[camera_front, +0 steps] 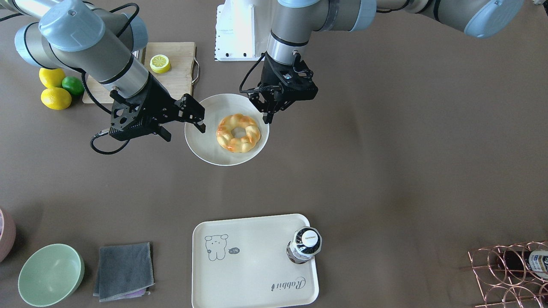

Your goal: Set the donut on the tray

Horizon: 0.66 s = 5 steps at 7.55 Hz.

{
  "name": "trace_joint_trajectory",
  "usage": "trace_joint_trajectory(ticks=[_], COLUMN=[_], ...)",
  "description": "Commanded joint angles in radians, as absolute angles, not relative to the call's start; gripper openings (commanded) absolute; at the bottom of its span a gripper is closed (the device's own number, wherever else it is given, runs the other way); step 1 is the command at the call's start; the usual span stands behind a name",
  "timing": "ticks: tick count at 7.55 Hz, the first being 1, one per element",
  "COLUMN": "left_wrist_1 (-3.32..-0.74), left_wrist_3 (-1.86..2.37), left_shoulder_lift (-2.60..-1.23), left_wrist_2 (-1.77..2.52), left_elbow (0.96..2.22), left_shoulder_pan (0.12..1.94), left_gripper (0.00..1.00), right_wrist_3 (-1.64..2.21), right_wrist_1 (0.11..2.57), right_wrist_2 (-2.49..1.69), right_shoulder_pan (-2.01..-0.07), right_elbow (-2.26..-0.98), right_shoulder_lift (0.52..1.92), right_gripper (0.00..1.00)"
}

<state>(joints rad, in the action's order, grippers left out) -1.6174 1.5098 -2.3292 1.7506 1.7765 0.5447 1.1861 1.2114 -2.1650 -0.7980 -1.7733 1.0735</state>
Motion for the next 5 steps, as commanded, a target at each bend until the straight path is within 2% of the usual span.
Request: trace_joint_trajectory(ticks=[1,2,3,5], left_wrist_1=[-1.618,-1.620,-1.620,-1.620], left_wrist_3=[1.505,1.503,1.503,1.503], left_shoulder_lift=[-2.329,-2.329,-2.329,-2.333], left_wrist_2=[1.750,1.750,1.750,1.752], left_elbow=[1.775,1.773,1.772,1.769], left_shoulder_pan=[0.548,0.552,0.552,0.554], left_gripper=[0.00,0.00,0.00,0.00], right_wrist_3=[1.190,1.198,1.198,1.200], right_wrist_1=[1.215,1.215,1.215,1.216], right_wrist_2=[-2.161,-2.158,-2.152,-2.108], right_shoulder_pan=[-0.802,-0.804,-0.804,-0.785], right_elbow=[-1.776,-1.781,-1.787,-1.784], right_shoulder_lift=[1.080,1.097,1.107,1.109], right_gripper=[1.00,0.82,0.72,0.70])
